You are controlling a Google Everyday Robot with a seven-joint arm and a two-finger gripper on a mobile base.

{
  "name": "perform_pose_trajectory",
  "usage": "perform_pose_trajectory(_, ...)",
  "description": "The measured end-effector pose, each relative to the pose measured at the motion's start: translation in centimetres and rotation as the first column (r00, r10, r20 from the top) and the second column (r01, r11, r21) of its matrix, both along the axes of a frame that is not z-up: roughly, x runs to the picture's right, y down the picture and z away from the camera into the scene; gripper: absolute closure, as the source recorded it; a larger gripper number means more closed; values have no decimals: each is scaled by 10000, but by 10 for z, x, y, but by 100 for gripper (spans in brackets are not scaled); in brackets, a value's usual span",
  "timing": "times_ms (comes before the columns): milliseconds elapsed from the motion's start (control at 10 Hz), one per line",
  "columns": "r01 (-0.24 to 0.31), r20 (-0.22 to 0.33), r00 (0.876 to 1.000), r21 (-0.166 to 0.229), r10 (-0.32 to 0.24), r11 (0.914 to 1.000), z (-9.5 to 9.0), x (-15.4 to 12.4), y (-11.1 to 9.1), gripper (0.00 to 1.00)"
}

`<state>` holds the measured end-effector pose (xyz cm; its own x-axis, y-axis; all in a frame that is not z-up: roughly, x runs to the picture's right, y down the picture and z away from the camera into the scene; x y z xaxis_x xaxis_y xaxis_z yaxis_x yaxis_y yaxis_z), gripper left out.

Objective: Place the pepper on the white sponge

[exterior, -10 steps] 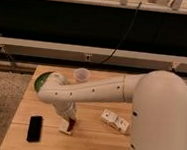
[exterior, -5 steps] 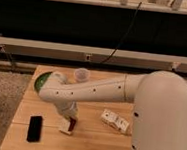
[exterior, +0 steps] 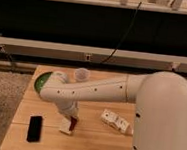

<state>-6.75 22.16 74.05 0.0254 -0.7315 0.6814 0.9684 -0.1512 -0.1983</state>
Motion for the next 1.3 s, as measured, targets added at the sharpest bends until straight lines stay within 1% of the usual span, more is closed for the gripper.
perform_pose_trajectory(100,-294,347,9990,20,293,9996,2,-6,0,97)
perform_pose_trajectory(200,-631,723,9954,26,628,9980,5,-10,2,97)
perform_pose_trajectory(300,-844,932,9921,25,838,9964,8,-11,4,97)
perform_pose_trajectory(400,-1017,1204,9876,18,1008,9948,11,-18,6,97)
perform_pose_trajectory(800,-1380,1573,9778,-139,1385,9903,18,-27,9,96)
perform_pose_trajectory(900,-1508,1702,9737,-162,1514,9884,20,-31,8,89)
perform_pose_trajectory(1000,-1587,1758,9714,-209,1599,9871,21,-33,7,77)
perform_pose_trajectory(1200,-1727,1900,9661,-285,1750,9846,23,-37,6,58)
perform_pose_trajectory(1300,-1786,1989,9631,-331,1816,9834,25,-40,6,46)
